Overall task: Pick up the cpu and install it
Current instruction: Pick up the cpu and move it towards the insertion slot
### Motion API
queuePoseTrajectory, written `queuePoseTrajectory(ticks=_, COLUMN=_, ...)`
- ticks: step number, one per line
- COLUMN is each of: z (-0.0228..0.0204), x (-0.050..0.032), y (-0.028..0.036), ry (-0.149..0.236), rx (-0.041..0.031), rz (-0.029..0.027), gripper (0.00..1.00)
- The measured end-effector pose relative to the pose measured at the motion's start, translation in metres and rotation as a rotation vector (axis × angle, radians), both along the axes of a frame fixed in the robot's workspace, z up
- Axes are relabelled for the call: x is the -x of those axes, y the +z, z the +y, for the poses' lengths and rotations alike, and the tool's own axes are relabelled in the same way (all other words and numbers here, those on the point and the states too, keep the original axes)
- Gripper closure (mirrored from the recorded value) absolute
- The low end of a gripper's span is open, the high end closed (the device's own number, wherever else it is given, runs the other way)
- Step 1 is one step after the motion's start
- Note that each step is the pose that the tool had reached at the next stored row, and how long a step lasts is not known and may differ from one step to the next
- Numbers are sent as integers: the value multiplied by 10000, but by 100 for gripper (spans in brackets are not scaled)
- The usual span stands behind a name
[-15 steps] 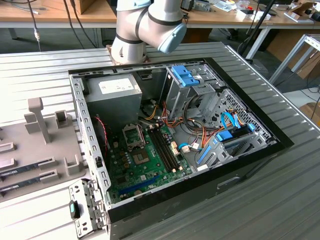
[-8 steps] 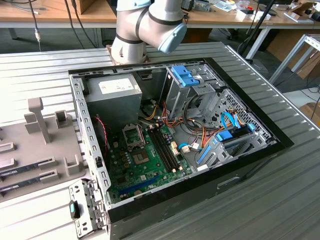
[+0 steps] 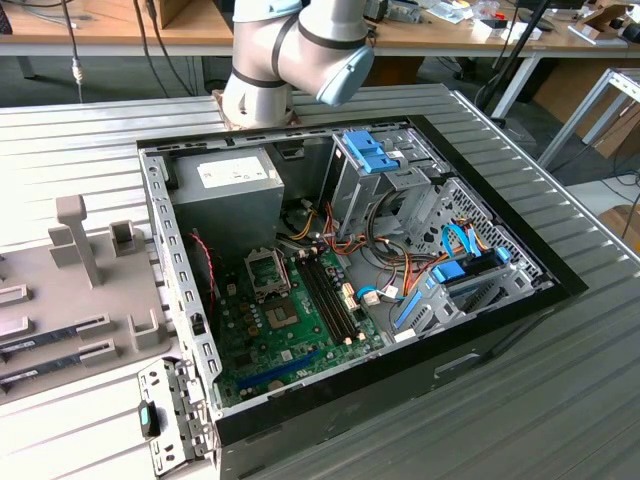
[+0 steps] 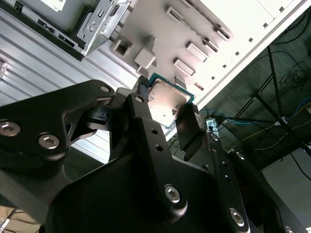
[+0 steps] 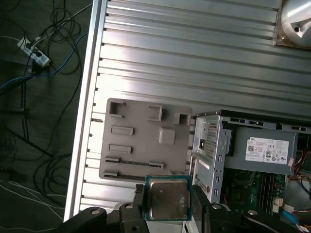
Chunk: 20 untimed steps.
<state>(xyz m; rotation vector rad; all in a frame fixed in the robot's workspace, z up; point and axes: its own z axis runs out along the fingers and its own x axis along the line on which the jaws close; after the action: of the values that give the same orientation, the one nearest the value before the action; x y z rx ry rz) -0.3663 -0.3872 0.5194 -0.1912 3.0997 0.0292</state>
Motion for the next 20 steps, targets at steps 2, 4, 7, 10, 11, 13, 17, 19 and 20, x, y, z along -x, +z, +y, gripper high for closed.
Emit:
queuePoseTrajectory(ticks=2, z=0, x=-39, y=-11, ry=0, rx=0, rz=-1, gripper=53)
queuePoseTrajectory(ticks=4, z=0, x=-64, y=-17, ry=0, rx=0, rz=0, gripper=53)
queuePoseTrajectory(ticks=7, z=0, x=-131, y=-34, ry=-1, rx=0, rz=0, gripper=53)
queuePoseTrajectory(ticks=10, z=0, x=-188, y=-47, ry=0, rx=1, rz=0, gripper=53)
queuePoseTrajectory(ticks=11, z=0, x=-202, y=-51, ry=0, rx=0, rz=0, gripper=53)
queuePoseTrajectory(ticks=13, z=0, x=-231, y=-58, ry=0, rx=-1, rz=-1, gripper=53)
queuePoseTrajectory(ticks=17, z=0, x=-312, y=-77, ry=0, rx=0, rz=-1, gripper=53)
queuePoseTrajectory(ticks=19, z=0, x=-353, y=-85, ry=0, rx=0, rz=0, gripper=53)
queuePoseTrajectory(ticks=20, z=0, x=-366, y=-88, ry=0, rx=0, rz=0, gripper=53)
